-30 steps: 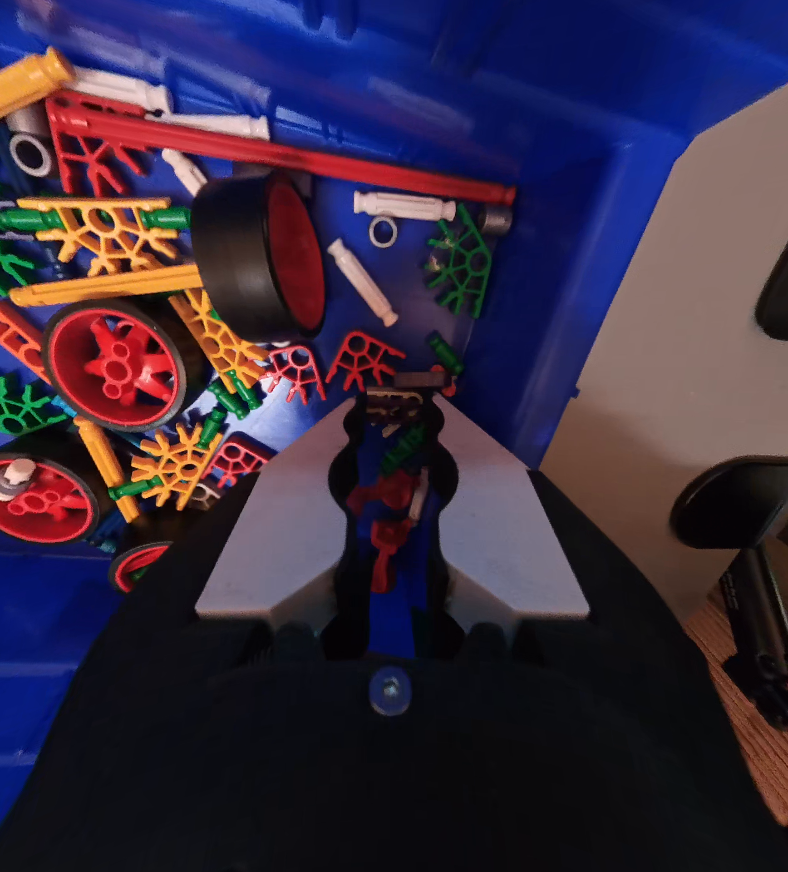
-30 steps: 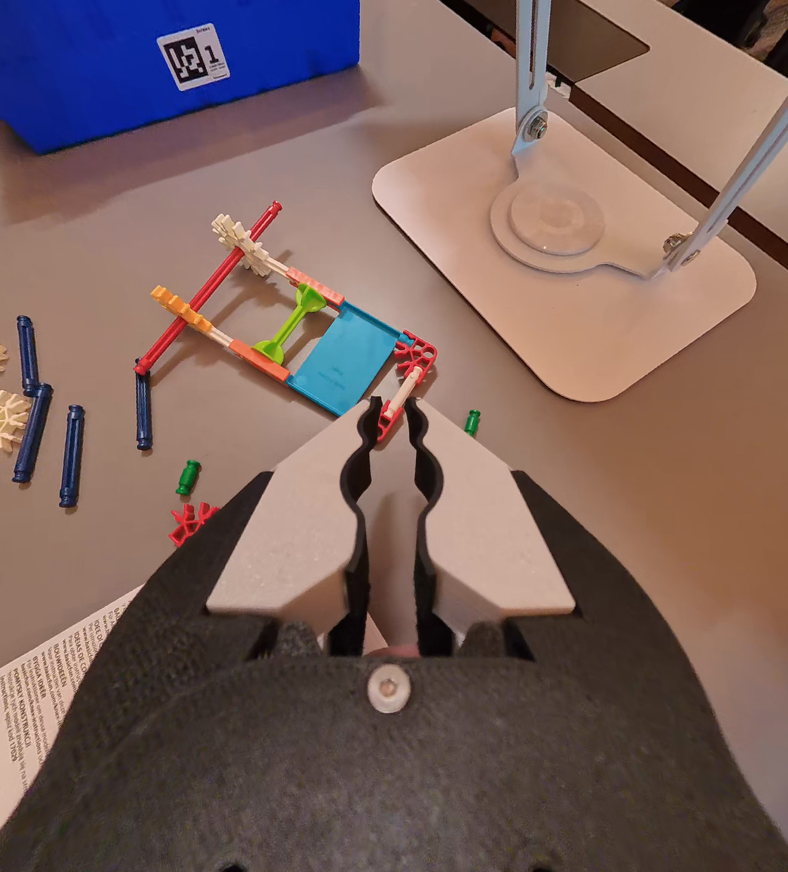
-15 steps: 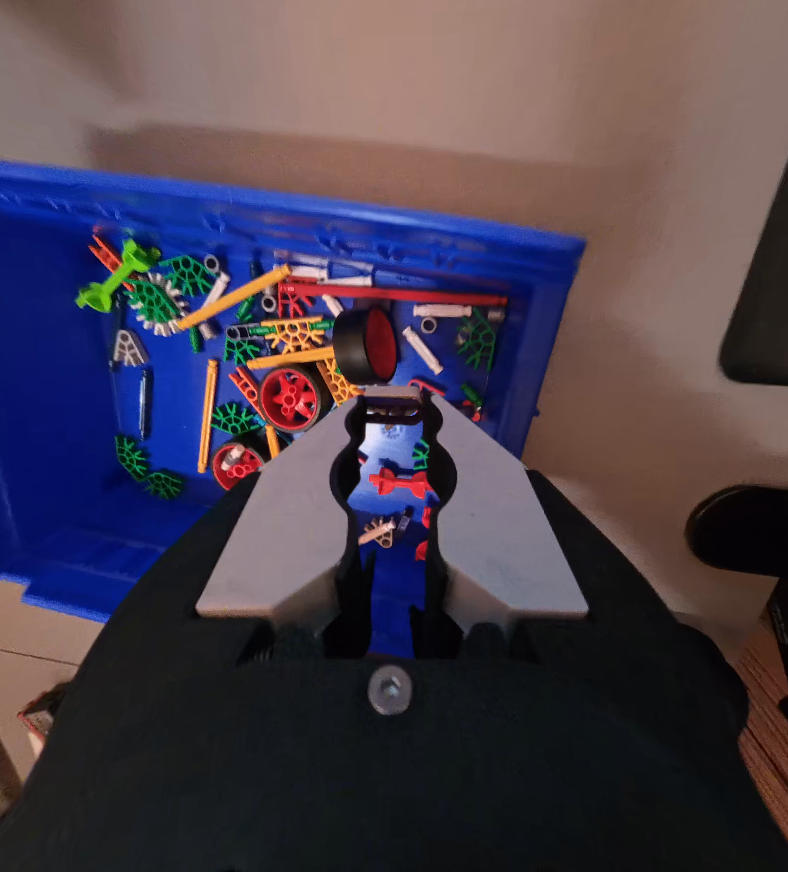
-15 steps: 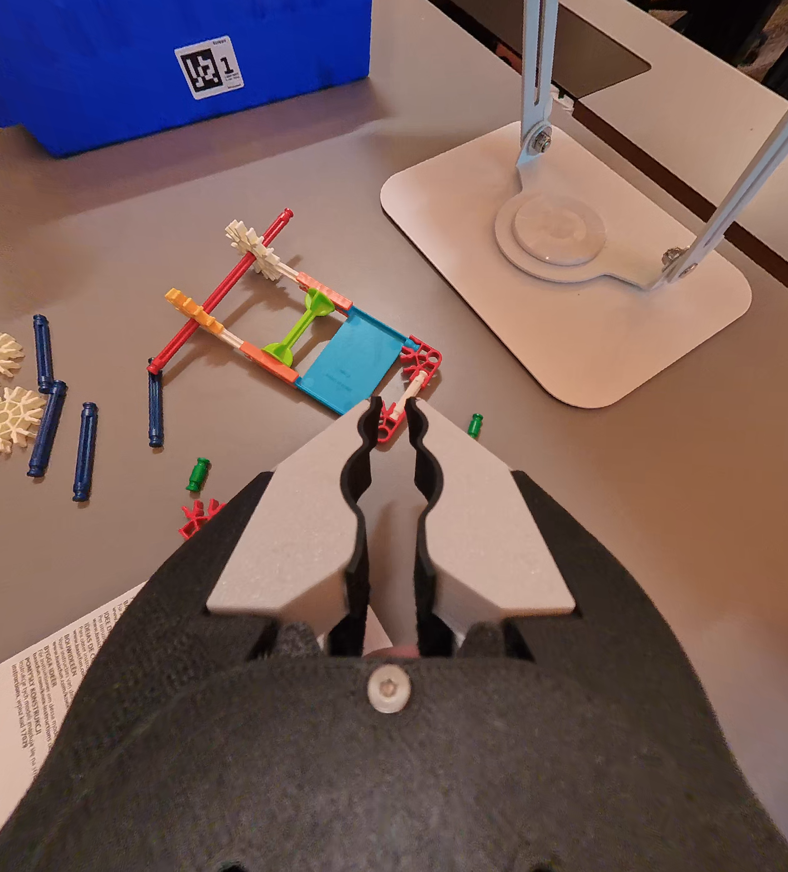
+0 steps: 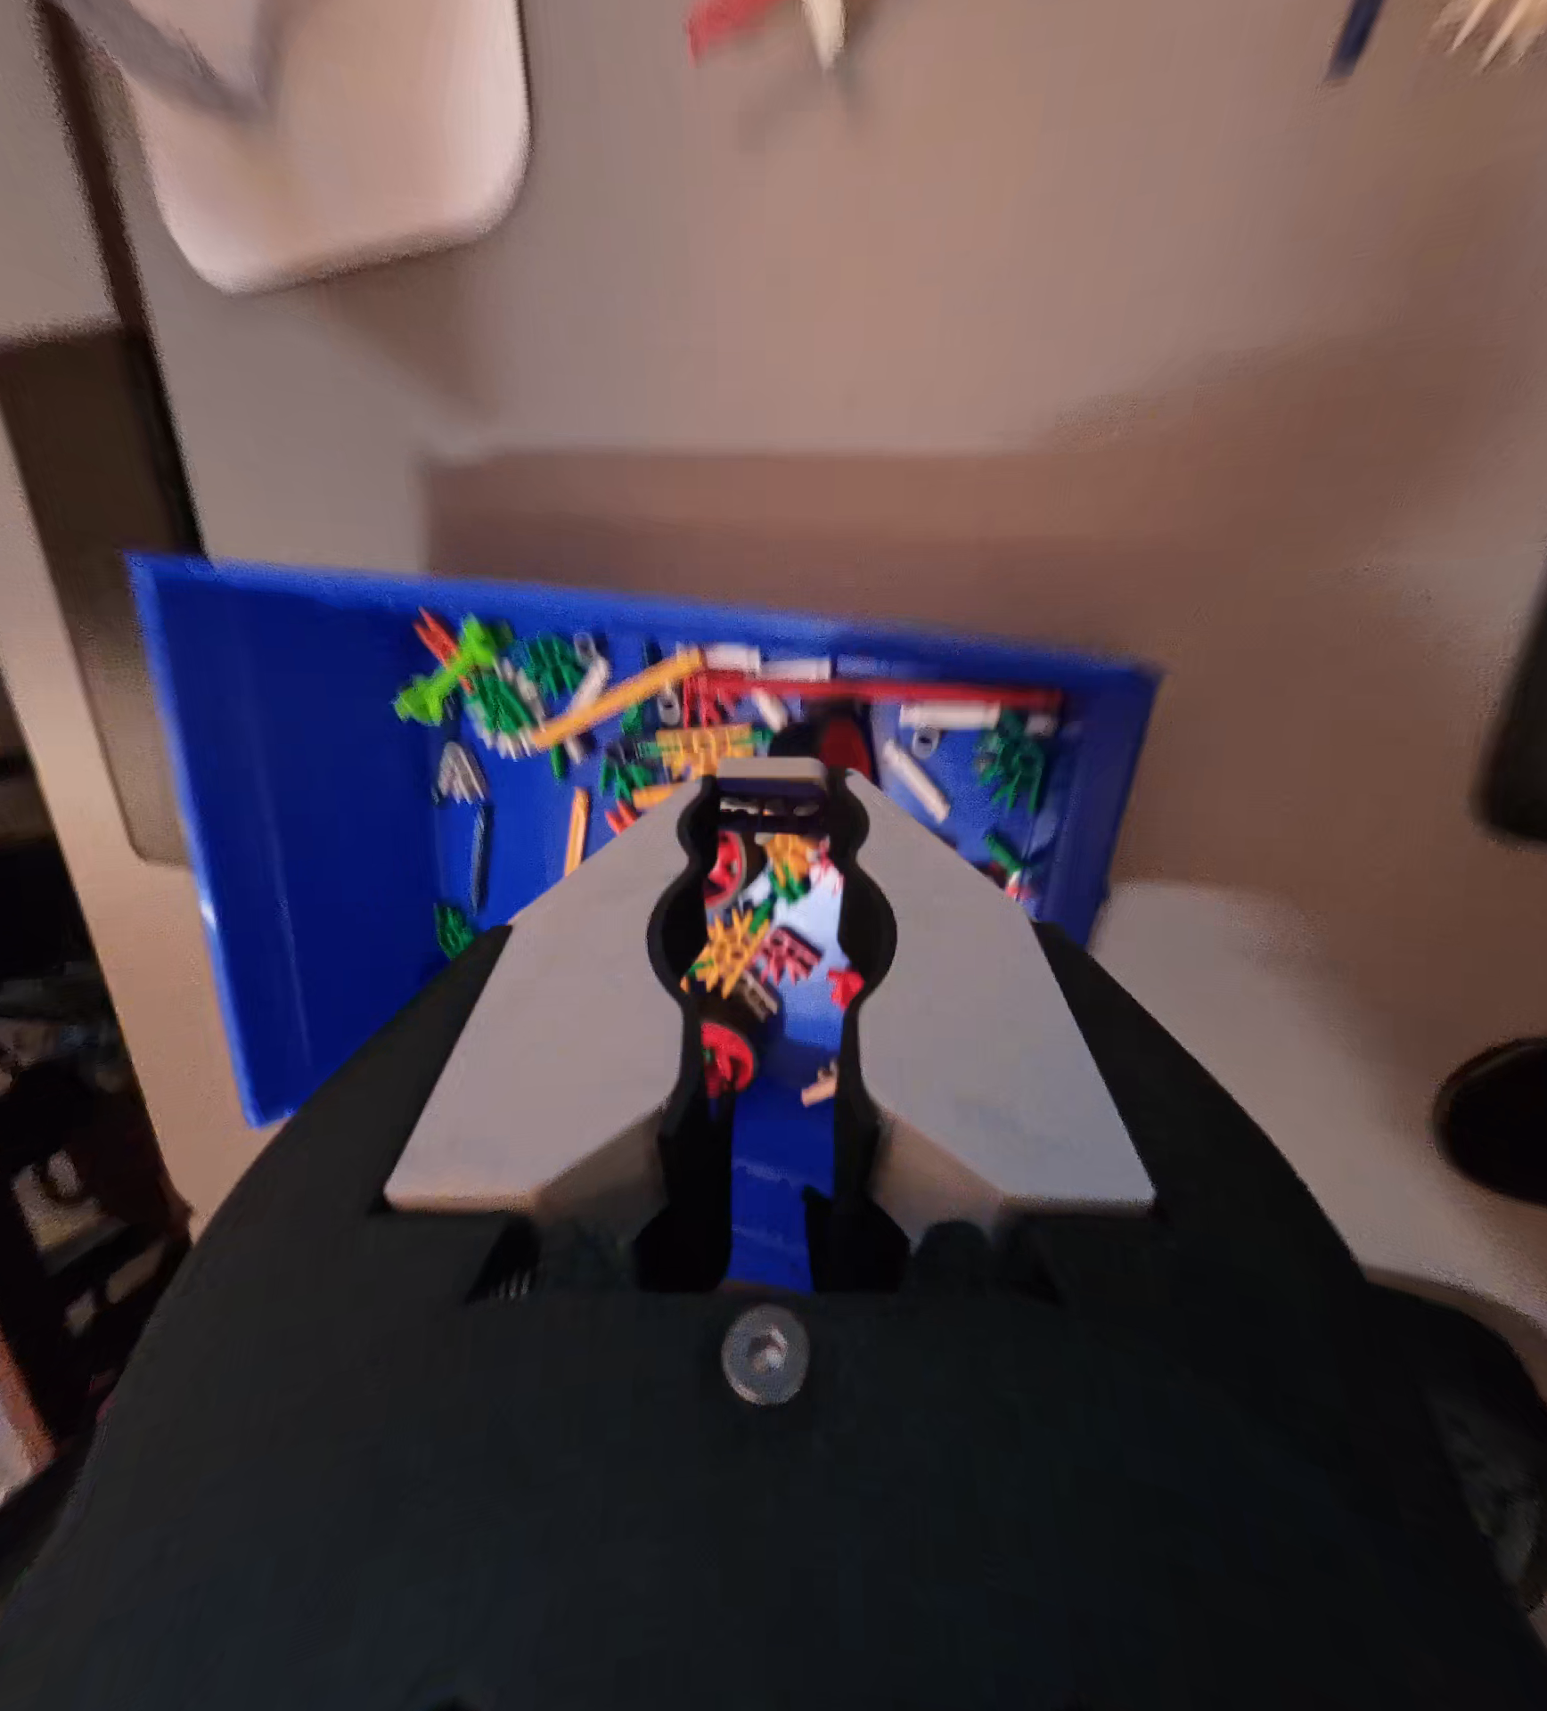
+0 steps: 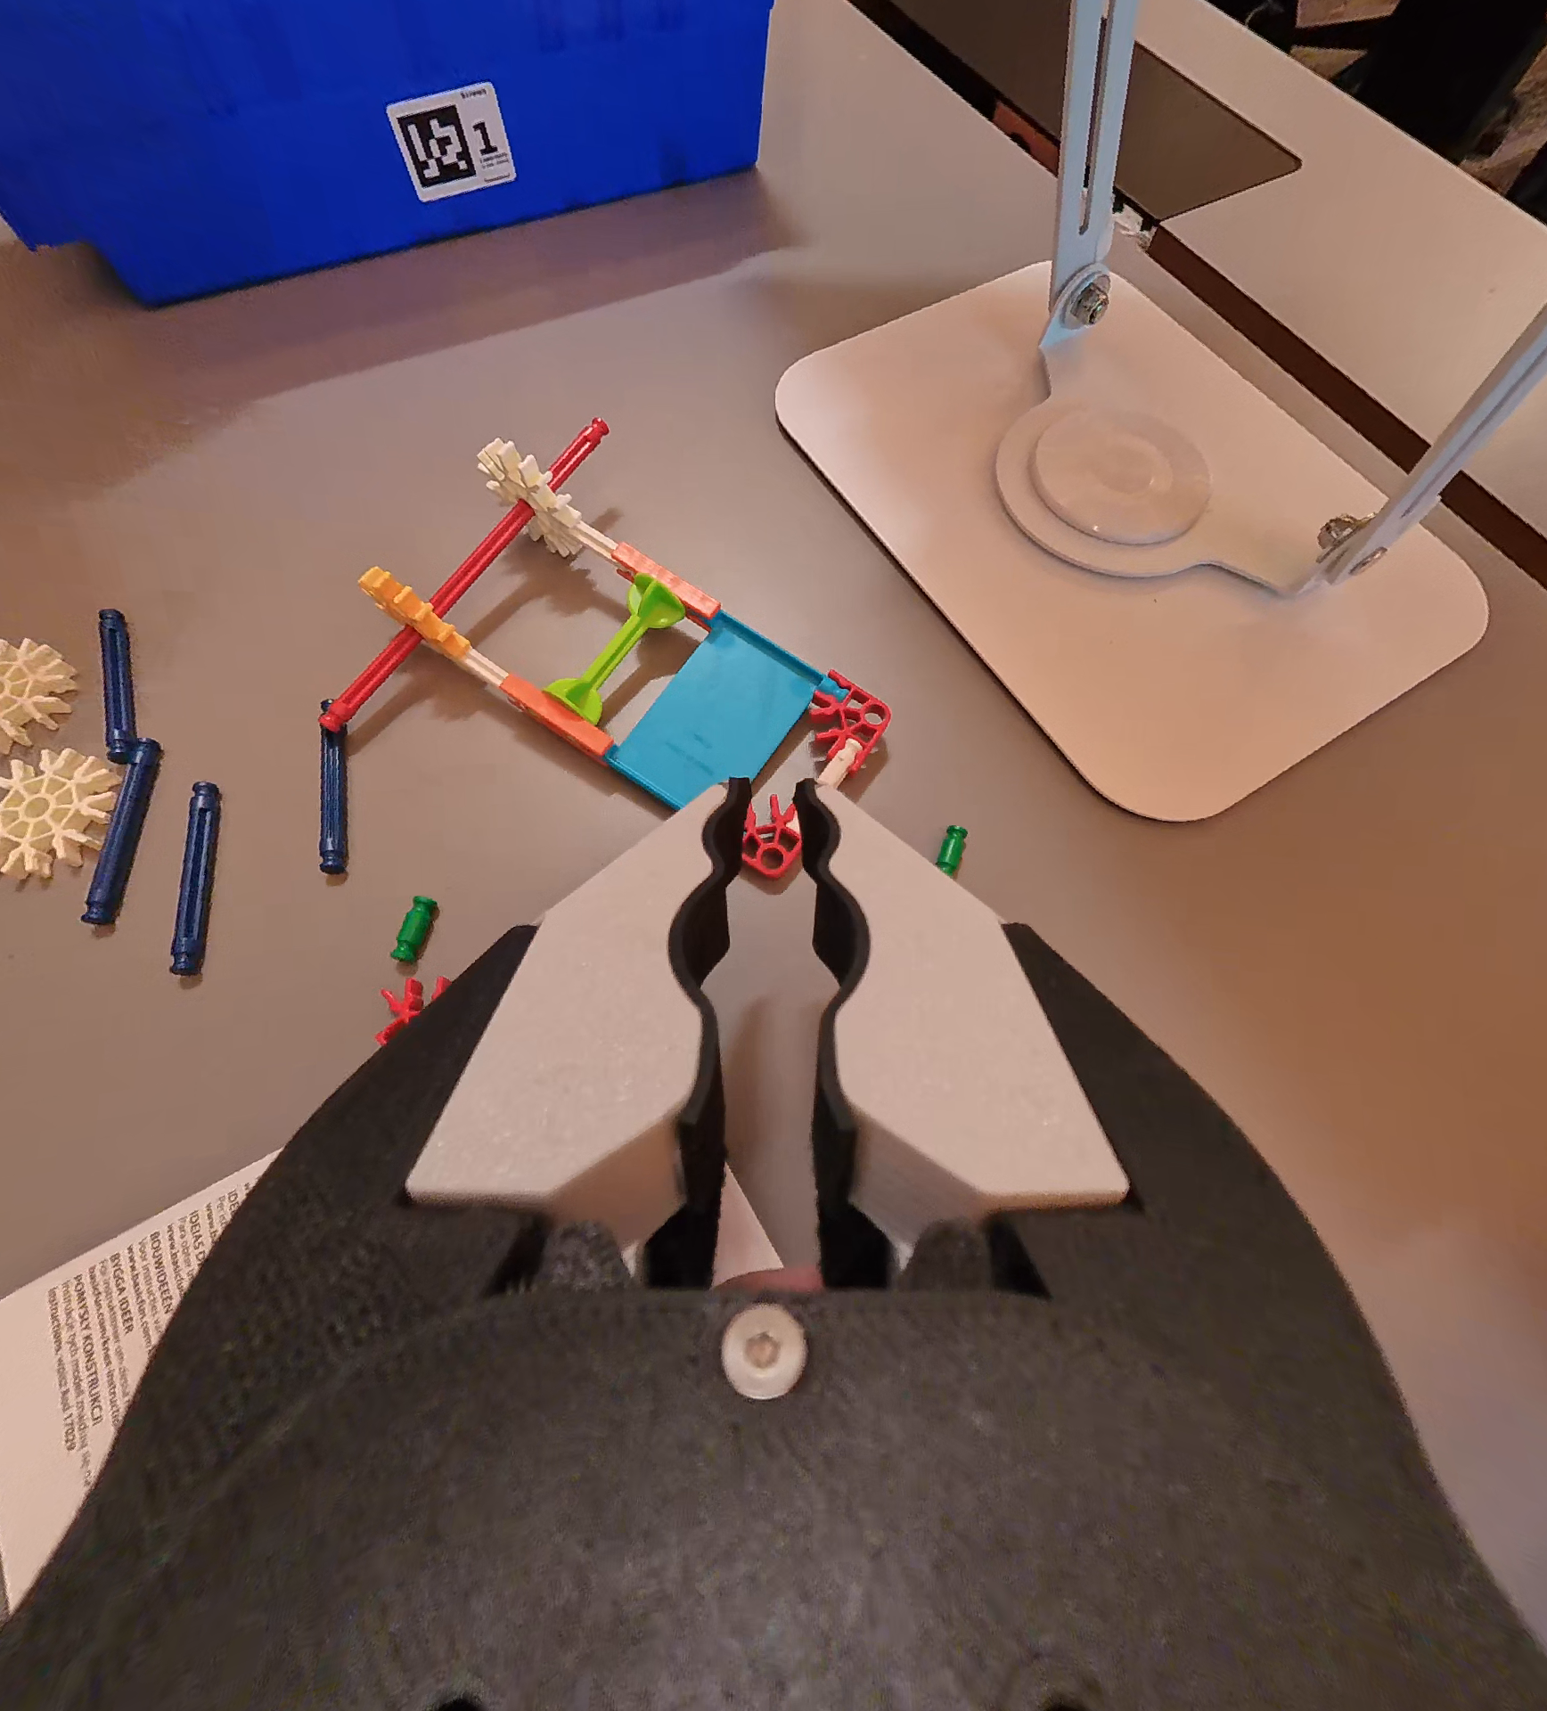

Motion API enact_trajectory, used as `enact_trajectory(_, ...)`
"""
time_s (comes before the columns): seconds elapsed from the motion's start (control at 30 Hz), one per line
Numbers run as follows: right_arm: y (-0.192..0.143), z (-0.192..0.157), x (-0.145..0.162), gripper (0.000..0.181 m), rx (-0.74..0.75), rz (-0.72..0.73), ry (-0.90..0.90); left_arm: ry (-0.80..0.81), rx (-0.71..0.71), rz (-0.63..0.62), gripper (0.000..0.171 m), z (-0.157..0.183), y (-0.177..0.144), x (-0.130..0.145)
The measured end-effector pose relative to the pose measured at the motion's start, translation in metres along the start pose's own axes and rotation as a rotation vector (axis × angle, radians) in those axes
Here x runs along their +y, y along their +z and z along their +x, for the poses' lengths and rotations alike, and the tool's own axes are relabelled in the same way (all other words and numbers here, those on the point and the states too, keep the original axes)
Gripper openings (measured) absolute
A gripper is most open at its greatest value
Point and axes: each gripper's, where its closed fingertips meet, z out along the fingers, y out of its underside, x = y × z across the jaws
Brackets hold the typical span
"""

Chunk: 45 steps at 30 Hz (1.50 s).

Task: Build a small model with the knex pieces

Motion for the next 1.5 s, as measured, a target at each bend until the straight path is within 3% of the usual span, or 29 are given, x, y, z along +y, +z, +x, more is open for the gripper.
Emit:
enact_trajectory(0.1,0.002,0.0,0.002,0.009,-0.004,-0.007,0.002,0.056,0.062,0.113,0.021,0.019,-0.019,-0.055)
enact_trajectory(0.23,0.003,0.0,0.002,0.009,-0.008,-0.013,0.005,0.138,0.249,0.066,0.021,0.081,0.02,-0.097)
enact_trajectory(0.37,0.001,0.001,0.002,0.009,-0.004,-0.009,0.002,0.183,0.329,0.002,0.021,0.13,0.069,-0.11)
enact_trajectory(0.5,0.0,-0.002,0.0,0.009,-0.018,-0.004,-0.003,0.227,0.327,-0.086,0.027,0.15,0.105,-0.096)
enact_trajectory(0.6,0.001,-0.005,0.001,0.009,-0.028,-0.009,-0.011,0.197,0.314,-0.031,0.042,0.148,0.094,-0.103)
enact_trajectory(0.7,0.001,-0.006,0.0,0.009,-0.03,-0.007,-0.013,0.122,0.267,0.064,0.039,0.128,0.055,-0.109)
enact_trajectory(0.77,0.001,-0.005,0.0,0.009,-0.029,-0.005,-0.009,0.02,0.204,0.122,0.039,0.1,0.024,-0.101)
enact_trajectory(0.9,0.003,-0.004,0.003,0.009,-0.033,-0.014,-0.002,-0.23,0.151,0.112,0.029,0.053,-0.011,-0.042)
enact_trajectory(1.03,0.007,-0.006,0.006,0.009,-0.04,-0.029,-0.002,-0.434,0.175,-0.064,0.021,0.043,0.016,0.034)
enact_trajectory(1.13,0.009,-0.006,0.008,0.009,-0.039,-0.035,-0.002,-0.531,0.229,-0.142,0.022,0.052,0.044,0.061)
enact_trajectory(1.3,0.008,-0.005,0.008,0.009,-0.038,-0.033,0.003,-0.645,0.291,-0.234,0.033,0.062,0.071,0.085)
enact_trajectory(1.5,0.009,-0.005,0.009,0.009,-0.048,-0.039,0.001,-0.724,0.357,-0.222,0.031,0.068,0.082,0.083)
